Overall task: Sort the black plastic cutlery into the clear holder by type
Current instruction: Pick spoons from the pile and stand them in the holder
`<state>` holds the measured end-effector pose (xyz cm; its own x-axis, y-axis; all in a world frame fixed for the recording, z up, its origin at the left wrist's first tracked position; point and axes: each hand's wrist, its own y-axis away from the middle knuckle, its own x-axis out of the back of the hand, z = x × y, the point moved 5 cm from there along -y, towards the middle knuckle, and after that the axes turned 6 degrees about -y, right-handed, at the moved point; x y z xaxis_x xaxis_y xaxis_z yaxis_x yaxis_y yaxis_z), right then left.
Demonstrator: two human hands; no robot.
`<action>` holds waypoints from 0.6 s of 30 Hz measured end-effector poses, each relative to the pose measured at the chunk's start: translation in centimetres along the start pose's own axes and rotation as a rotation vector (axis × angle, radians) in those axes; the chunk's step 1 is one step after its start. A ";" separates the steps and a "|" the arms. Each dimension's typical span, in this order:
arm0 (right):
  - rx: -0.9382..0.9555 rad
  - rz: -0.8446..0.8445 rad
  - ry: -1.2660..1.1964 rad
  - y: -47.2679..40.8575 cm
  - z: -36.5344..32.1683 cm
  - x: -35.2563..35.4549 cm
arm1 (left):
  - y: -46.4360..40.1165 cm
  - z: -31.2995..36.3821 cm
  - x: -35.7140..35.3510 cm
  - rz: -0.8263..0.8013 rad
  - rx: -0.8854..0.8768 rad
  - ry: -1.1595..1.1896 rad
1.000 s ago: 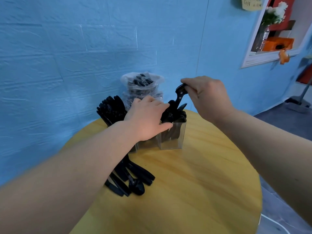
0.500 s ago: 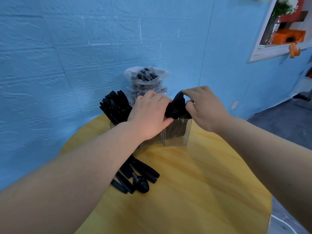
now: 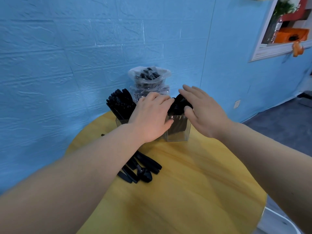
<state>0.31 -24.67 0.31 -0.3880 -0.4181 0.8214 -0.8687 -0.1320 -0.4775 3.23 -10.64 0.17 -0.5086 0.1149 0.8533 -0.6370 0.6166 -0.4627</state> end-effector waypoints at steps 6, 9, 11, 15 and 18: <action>0.096 0.189 -0.180 5.8 -4.2 -1.7 | 7.2 -0.9 1.0 0.206 0.066 0.190; 0.002 -0.049 -0.159 8.1 -5.6 -6.0 | 12.4 -2.3 -0.7 0.068 0.244 0.188; -0.030 -0.193 -0.170 8.9 -6.4 -8.4 | 15.2 -3.0 -2.4 -0.140 0.364 0.172; -0.019 -0.375 -0.123 9.3 -7.9 -10.8 | 18.1 -2.8 -4.4 -0.447 0.397 0.136; -0.008 -0.360 -0.106 9.8 -8.1 -10.5 | 18.8 -2.4 -4.3 -0.460 0.364 0.129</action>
<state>-6.68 -14.27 -10.42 -0.0236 -0.4368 0.8993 -0.9461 -0.2808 -0.1612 -5.15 2.31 -11.66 -0.0736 0.0070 0.9973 -0.9442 0.3214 -0.0719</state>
